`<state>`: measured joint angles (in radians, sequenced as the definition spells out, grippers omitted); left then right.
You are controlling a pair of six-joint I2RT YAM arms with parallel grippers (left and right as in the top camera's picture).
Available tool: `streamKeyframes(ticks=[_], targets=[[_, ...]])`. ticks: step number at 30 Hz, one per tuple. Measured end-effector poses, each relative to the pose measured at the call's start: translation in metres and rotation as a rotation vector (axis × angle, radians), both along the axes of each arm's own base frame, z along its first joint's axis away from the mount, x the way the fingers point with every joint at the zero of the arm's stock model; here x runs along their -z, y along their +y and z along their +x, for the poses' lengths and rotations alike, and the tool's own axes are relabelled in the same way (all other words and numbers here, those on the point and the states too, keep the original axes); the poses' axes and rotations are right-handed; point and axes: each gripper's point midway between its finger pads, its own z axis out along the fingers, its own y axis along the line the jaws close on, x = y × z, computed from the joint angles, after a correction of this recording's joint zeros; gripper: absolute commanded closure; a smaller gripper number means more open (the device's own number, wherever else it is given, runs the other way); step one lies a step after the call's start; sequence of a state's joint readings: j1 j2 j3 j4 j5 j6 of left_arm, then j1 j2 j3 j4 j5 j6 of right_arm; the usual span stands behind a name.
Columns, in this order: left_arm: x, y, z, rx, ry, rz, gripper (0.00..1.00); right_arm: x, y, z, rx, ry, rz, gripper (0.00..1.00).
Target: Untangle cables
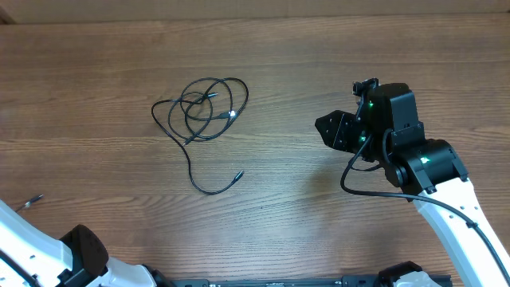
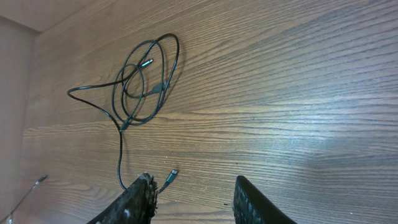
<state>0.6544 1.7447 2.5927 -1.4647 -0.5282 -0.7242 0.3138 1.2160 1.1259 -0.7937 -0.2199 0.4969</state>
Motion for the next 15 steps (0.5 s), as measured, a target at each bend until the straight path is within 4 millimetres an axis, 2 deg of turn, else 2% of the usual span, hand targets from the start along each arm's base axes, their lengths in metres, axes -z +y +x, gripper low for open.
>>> streamKeyframes(ticks=[3,5,12,15], targets=[[0.011,-0.012,0.028,0.134,-0.046,-0.081,0.96,0.0,0.0,0.0,0.0,0.0,0.0,0.61],[0.022,-0.021,0.053,0.248,-0.062,-0.14,0.96,0.0,0.0,0.0,-0.001,0.0,0.001,0.61],[0.051,-0.057,0.171,0.822,-0.107,-0.217,0.96,0.0,0.0,0.0,0.0,0.0,0.0,0.61],[0.074,-0.078,0.197,1.017,-0.118,-0.296,0.96,0.0,0.0,0.0,-0.001,0.0,0.0,0.61]])
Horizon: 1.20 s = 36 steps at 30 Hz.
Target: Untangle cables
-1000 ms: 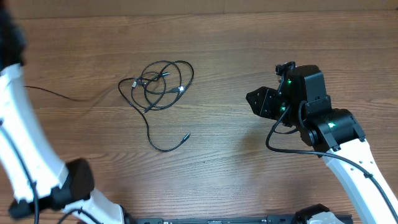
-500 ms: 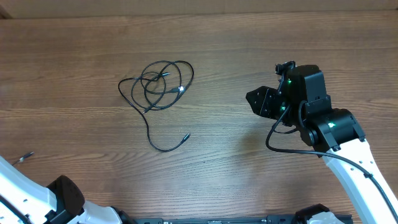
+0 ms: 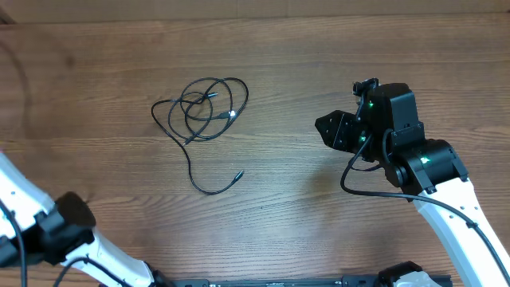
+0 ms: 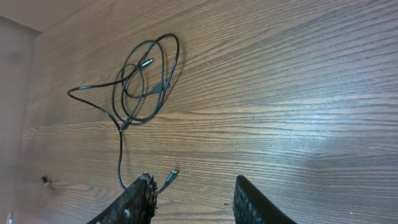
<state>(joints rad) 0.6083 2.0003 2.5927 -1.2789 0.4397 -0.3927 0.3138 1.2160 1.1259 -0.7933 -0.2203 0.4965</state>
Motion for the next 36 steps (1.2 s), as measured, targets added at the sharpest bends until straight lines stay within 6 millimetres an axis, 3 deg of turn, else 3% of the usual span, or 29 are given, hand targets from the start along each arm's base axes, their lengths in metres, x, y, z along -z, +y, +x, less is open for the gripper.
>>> streamKeyframes(ticks=[3,7,13,19,28,29,31,36], targets=[[0.028,-0.015,0.006,0.121,0.055,-0.068,0.96,0.0,0.0,0.0,0.0,0.0,0.0,0.61],[0.068,-0.021,-0.002,0.155,0.187,-0.139,0.96,0.0,0.0,0.0,0.001,0.0,0.0,0.61],[0.128,-0.008,-0.038,0.016,0.498,-0.191,0.96,0.0,0.0,0.0,0.0,0.003,-0.001,0.61],[0.138,0.011,-0.053,-0.096,0.589,-0.129,0.96,0.001,0.0,-0.001,0.0,0.004,-0.001,0.61],[0.139,0.017,-0.056,-0.12,0.607,-0.106,0.96,0.002,-0.001,-0.002,0.0,0.009,-0.003,0.61],[0.139,0.017,-0.056,-0.121,0.607,-0.105,0.78,0.002,0.0,-0.002,0.0,0.009,-0.003,0.61],[0.139,0.017,-0.056,-0.121,0.607,-0.105,0.22,0.002,0.0,-0.002,0.0,0.009,-0.003,0.61],[0.14,0.017,-0.056,-0.123,0.609,-0.102,0.0,0.002,-0.001,-0.002,0.001,0.01,-0.003,0.61]])
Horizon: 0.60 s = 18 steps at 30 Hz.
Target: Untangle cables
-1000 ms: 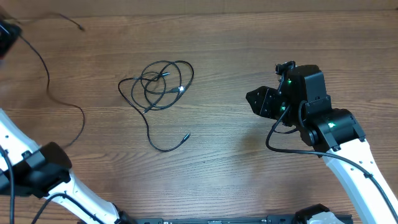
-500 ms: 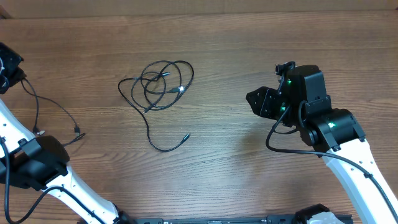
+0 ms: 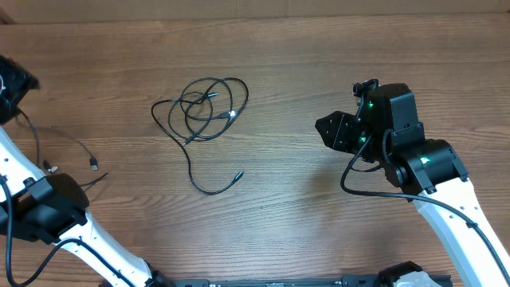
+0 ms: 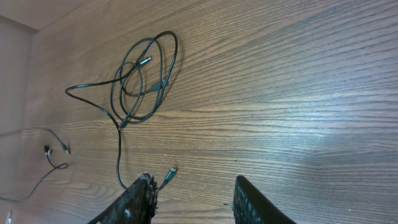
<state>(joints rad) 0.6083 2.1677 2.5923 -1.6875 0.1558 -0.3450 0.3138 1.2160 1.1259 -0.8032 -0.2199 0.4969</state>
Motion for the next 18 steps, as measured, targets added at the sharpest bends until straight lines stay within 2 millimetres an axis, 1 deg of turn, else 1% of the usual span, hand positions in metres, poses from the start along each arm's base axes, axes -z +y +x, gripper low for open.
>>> streamKeyframes(ticks=[12,15,18], targets=[[0.0,0.0,0.0,-0.003,0.0,-0.001,0.0,0.0,0.0,0.0,-0.001,0.0,0.0,0.61],[0.0,-0.005,0.003,0.014,0.0,0.001,0.0,0.0,0.0,0.0,0.0,0.0,0.0,0.61],[0.0,-0.018,0.011,0.065,0.0,0.006,0.0,0.0,0.0,0.0,-0.001,0.0,0.0,0.61]])
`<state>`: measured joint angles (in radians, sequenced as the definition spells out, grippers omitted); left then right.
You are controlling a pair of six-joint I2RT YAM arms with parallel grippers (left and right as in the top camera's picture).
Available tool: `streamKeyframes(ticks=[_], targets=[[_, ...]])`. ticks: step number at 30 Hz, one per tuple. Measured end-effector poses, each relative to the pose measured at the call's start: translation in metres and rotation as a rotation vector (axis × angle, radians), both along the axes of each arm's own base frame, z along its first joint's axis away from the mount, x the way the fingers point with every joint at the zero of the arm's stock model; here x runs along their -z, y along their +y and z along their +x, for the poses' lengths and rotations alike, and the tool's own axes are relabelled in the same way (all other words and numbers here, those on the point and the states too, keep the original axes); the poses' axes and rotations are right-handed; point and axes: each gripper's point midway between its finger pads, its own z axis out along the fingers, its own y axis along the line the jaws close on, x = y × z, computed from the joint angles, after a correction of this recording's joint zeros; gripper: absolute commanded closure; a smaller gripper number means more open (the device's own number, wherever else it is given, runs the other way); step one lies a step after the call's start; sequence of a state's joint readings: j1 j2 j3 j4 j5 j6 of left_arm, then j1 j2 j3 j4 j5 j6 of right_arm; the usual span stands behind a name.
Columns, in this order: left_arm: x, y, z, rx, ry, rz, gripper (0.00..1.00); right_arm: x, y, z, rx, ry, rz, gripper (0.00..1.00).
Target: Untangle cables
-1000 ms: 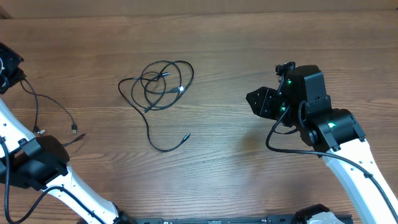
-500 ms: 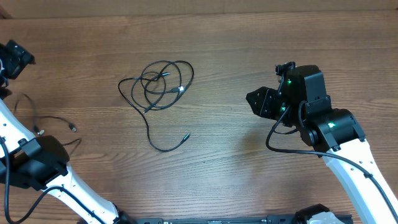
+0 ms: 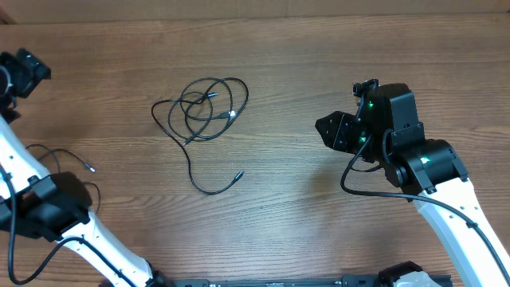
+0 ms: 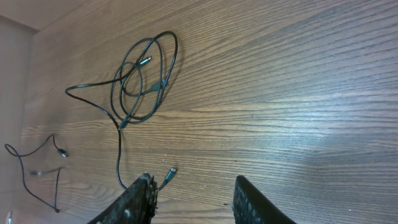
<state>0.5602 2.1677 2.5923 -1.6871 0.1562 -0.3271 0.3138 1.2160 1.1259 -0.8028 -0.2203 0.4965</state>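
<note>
A black cable tangle (image 3: pixel 205 108) lies in loops left of the table's middle, also seen in the right wrist view as the tangle (image 4: pixel 142 79). One tail runs toward the front and ends in a plug (image 3: pixel 237 173). A second, thin cable (image 3: pixel 56 154) loops at the far left beside my left arm; its plug (image 3: pixel 90 168) rests on the wood. My right gripper (image 3: pixel 328 131) hovers open and empty, well right of the tangle, its fingers (image 4: pixel 144 194) framing bare wood. My left gripper (image 3: pixel 24 70) is at the top left edge, its jaws unclear.
The wooden table (image 3: pixel 287 64) has its far edge along the top of the overhead view. My left arm's white links and black elbow (image 3: pixel 49 209) stand at the front left, close to the thin cable.
The left arm's end has shifted slightly toward the far left corner. The thin cable now lies lower and closer to the arm's elbow. The right arm and the black tangle have not moved.
At first my left arm lay low at the front left, with only a thin cable's end at the left edge. It then stood raised. Later the thin cable hung out at the far left, where it now lies looped. The tangle and right gripper stayed put.
</note>
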Motion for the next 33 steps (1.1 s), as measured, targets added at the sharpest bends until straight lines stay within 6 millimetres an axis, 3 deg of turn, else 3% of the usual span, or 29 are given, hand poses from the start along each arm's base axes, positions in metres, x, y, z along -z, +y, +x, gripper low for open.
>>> streamKeyframes(ticks=[11,16,20,23,30,33], targets=[[0.002,-0.079,0.033,0.27,0.008,0.029,0.02,0.0,0.0,0.0,0.0,0.001,0.0,0.61],[0.022,-0.108,0.034,0.352,0.082,0.023,0.02,0.0,0.0,0.0,0.0,0.001,0.0,0.61],[0.043,-0.121,0.018,0.377,0.18,0.002,0.0,0.001,0.0,-0.001,0.0,0.003,-0.001,0.61],[0.046,-0.128,-0.005,0.385,0.231,-0.01,0.0,0.001,0.0,-0.001,0.0,0.005,-0.001,0.61],[0.021,-0.151,-0.064,0.412,0.222,0.014,0.0,0.001,0.0,-0.001,0.0,0.006,-0.002,0.61],[0.014,-0.17,-0.063,0.47,0.13,0.064,0.0,0.001,0.0,-0.001,0.0,0.005,-0.002,0.61]])
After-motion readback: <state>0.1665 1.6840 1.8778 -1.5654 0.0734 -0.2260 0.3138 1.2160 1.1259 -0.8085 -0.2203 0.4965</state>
